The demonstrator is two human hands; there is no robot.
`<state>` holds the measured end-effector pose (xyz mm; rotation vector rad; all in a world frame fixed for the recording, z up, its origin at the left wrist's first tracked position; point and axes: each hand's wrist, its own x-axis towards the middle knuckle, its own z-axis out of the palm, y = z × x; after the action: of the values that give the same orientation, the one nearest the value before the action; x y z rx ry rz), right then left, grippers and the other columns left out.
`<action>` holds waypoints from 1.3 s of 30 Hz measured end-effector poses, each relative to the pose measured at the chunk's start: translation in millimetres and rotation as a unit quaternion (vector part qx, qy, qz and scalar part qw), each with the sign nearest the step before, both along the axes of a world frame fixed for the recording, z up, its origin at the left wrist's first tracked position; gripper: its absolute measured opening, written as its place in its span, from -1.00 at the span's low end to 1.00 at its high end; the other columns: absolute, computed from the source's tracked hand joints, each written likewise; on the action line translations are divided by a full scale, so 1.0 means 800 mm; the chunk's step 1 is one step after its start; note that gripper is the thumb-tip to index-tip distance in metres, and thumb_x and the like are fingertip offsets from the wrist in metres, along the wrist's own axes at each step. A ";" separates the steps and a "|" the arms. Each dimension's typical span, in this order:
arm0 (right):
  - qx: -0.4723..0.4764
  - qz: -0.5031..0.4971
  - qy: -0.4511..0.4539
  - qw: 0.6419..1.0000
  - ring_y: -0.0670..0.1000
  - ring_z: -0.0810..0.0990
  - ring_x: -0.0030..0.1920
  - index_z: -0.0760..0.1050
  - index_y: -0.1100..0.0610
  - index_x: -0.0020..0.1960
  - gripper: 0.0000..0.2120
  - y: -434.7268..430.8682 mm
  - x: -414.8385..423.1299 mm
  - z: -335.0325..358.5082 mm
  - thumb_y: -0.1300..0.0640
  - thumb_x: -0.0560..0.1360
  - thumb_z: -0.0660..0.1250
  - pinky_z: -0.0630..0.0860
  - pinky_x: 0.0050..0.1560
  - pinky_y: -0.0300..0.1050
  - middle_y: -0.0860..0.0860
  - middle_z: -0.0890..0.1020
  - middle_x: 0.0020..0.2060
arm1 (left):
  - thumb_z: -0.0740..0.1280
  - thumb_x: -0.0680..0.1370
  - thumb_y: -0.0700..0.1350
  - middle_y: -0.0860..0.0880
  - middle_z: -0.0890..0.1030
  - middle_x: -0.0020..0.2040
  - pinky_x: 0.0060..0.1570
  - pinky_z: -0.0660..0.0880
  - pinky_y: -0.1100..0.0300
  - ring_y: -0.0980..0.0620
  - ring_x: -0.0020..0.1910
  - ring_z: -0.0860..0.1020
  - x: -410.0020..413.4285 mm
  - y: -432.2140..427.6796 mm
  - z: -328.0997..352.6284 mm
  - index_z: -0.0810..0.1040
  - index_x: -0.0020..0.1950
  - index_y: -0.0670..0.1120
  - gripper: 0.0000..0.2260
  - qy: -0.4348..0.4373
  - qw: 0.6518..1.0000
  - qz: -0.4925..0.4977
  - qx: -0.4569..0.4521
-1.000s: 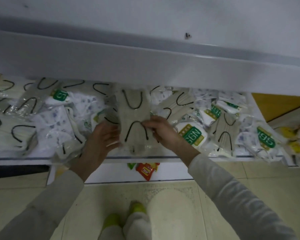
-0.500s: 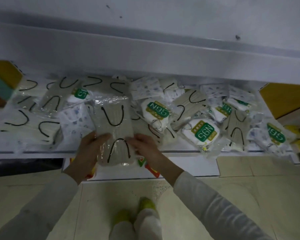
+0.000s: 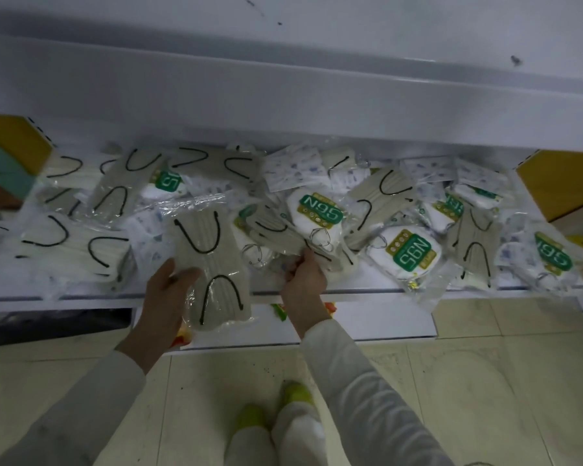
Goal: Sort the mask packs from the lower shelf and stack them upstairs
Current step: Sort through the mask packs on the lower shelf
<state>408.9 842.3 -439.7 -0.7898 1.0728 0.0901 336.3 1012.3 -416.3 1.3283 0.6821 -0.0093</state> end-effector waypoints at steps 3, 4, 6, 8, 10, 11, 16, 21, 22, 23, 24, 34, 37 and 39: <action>0.030 0.018 -0.023 0.999 -0.09 0.44 -0.47 0.50 0.13 -0.25 -0.86 -0.003 -0.004 0.022 0.20 0.48 0.37 0.45 -0.44 -0.26 -0.02 0.50 -0.45 | 0.27 0.54 -0.31 -0.08 0.59 -0.06 0.11 0.49 -0.10 -0.09 -0.04 0.55 0.001 0.003 0.000 0.53 0.00 -0.06 -0.83 -0.004 1.000 0.008 0.007; 0.048 0.030 -0.044 0.997 -0.06 0.52 -0.37 0.54 0.15 -0.18 -0.94 -0.006 -0.009 0.030 0.23 0.47 0.35 0.53 -0.33 -0.23 0.01 0.57 -0.36 | 0.26 0.54 -0.31 -0.07 0.59 -0.07 0.10 0.49 -0.10 -0.08 -0.04 0.55 0.002 0.004 -0.002 0.52 0.03 -0.07 -0.83 -0.007 1.000 0.014 0.006; 0.096 0.070 -0.120 0.986 0.04 0.58 -0.16 0.56 0.18 -0.04 -0.89 -0.015 -0.021 0.045 0.26 0.44 0.35 0.56 -0.14 -0.14 0.09 0.61 -0.19 | 0.24 0.55 -0.30 -0.06 0.58 -0.05 0.08 0.48 -0.10 -0.06 -0.03 0.54 0.004 0.006 -0.001 0.49 0.10 -0.07 -0.81 -0.012 1.000 0.016 0.016; 0.114 0.139 -0.191 0.965 0.07 0.53 -0.16 0.52 0.18 -0.04 -0.79 -0.029 -0.028 0.059 0.26 0.32 0.36 0.46 -0.16 -0.09 0.12 0.55 -0.18 | 0.21 0.56 -0.31 -0.09 0.55 -0.03 -0.02 0.49 -0.03 -0.04 -0.06 0.52 0.006 0.008 0.001 0.48 0.11 -0.07 -0.79 -0.018 1.000 0.008 0.021; 0.067 0.229 -0.252 0.938 0.05 0.54 -0.21 0.52 0.19 -0.08 -0.76 -0.045 -0.026 0.072 0.29 0.25 0.33 0.42 -0.20 -0.11 0.10 0.54 -0.22 | 0.18 0.56 -0.35 -0.14 0.53 -0.01 -0.13 0.47 0.07 -0.06 -0.08 0.51 0.010 0.006 0.004 0.50 0.08 -0.10 -0.78 -0.029 0.999 -0.010 0.015; 0.020 0.283 -0.270 0.920 0.03 0.57 -0.21 0.53 0.21 -0.06 -0.75 -0.052 -0.022 0.078 0.31 0.26 0.32 0.45 -0.21 -0.13 0.09 0.58 -0.23 | 0.19 0.56 -0.35 -0.13 0.56 -0.02 -0.15 0.46 0.10 -0.06 -0.06 0.52 0.012 0.003 0.006 0.50 0.10 -0.11 -0.78 -0.029 0.999 -0.018 0.009; -0.231 0.438 -0.270 0.826 0.05 0.56 -0.29 0.50 0.29 -0.04 -0.90 -0.053 -0.001 0.078 0.31 0.45 0.36 0.49 -0.26 -0.08 0.15 0.60 -0.31 | 0.21 0.59 -0.21 -0.02 0.66 -0.01 -0.02 0.49 0.16 -0.01 0.00 0.59 0.027 -0.040 0.018 0.55 0.16 -0.11 -0.81 -0.021 0.997 -0.019 -0.069; -0.431 0.391 -0.234 0.778 0.10 0.59 -0.22 0.55 0.26 -0.10 -0.84 -0.047 0.010 0.063 0.14 0.48 0.35 0.53 -0.15 -0.09 0.19 0.64 -0.21 | 0.14 0.64 -0.10 0.01 0.61 -0.02 -0.25 0.52 0.38 0.18 -0.14 0.59 0.038 -0.090 0.023 0.50 0.19 -0.07 -0.80 -0.027 0.993 0.010 -0.116; -0.435 0.373 -0.227 0.788 0.02 0.57 -0.26 0.57 0.21 -0.12 -0.87 -0.048 0.008 0.064 0.14 0.48 0.35 0.50 -0.19 -0.20 0.12 0.65 -0.24 | 0.14 0.64 -0.09 0.02 0.62 0.02 -0.22 0.53 0.36 0.18 -0.10 0.60 0.039 -0.096 0.022 0.52 0.15 -0.05 -0.80 -0.026 0.992 0.011 -0.119; -0.439 0.354 -0.222 0.795 -0.06 0.53 -0.30 0.57 0.17 -0.12 -0.90 -0.049 0.007 0.062 0.13 0.49 0.35 0.46 -0.23 -0.24 0.05 0.64 -0.29 | 0.16 0.64 -0.08 0.02 0.63 0.04 -0.15 0.55 0.29 0.15 -0.04 0.61 0.040 -0.103 0.021 0.54 0.12 -0.02 -0.82 -0.027 0.993 0.008 -0.117; -0.445 0.337 -0.220 0.800 -0.11 0.50 -0.33 0.57 0.15 -0.11 -0.90 -0.051 0.006 0.060 0.12 0.49 0.35 0.44 -0.24 -0.22 -0.02 0.61 -0.34 | 0.19 0.62 -0.07 0.01 0.63 0.04 -0.05 0.56 0.18 0.07 0.03 0.61 0.040 -0.108 0.020 0.55 0.08 -0.01 -0.84 -0.028 0.994 0.001 -0.108; -0.527 0.370 -0.207 0.736 -0.09 0.38 -0.45 0.40 0.05 -0.39 -0.61 -0.100 0.016 0.048 -0.14 0.52 0.31 0.29 -0.41 -0.18 -0.05 0.45 -0.50 | 0.29 0.52 -0.36 -0.06 0.64 0.07 -0.10 0.61 0.15 0.02 0.00 0.64 0.048 -0.163 0.009 0.44 0.31 -0.12 -0.62 -0.062 0.994 -0.079 -0.050; -0.547 0.365 -0.202 0.726 -0.05 0.46 -0.41 0.50 0.07 -0.32 -0.70 -0.147 0.047 0.052 0.01 0.56 0.29 0.28 -0.38 -0.21 -0.03 0.52 -0.44 | 0.29 0.53 -0.34 -0.06 0.63 0.10 -0.06 0.62 0.11 0.02 0.01 0.63 0.055 -0.169 0.007 0.44 0.31 -0.10 -0.63 -0.054 0.994 -0.076 -0.049; -0.566 0.343 -0.117 0.740 0.08 0.59 -0.16 0.59 0.20 -0.09 -0.80 -0.190 0.090 0.039 0.11 0.57 0.25 0.36 -0.21 -0.17 0.14 0.64 -0.20 | 0.30 0.52 -0.33 -0.04 0.63 0.08 -0.08 0.62 0.10 0.02 0.03 0.62 0.058 -0.169 0.005 0.45 0.30 -0.07 -0.63 -0.047 0.995 -0.067 -0.052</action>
<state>480.9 690.4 -408.4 -2.2364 0.4384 -0.0603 382.8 877.4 -412.0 1.2638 0.5056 -0.0884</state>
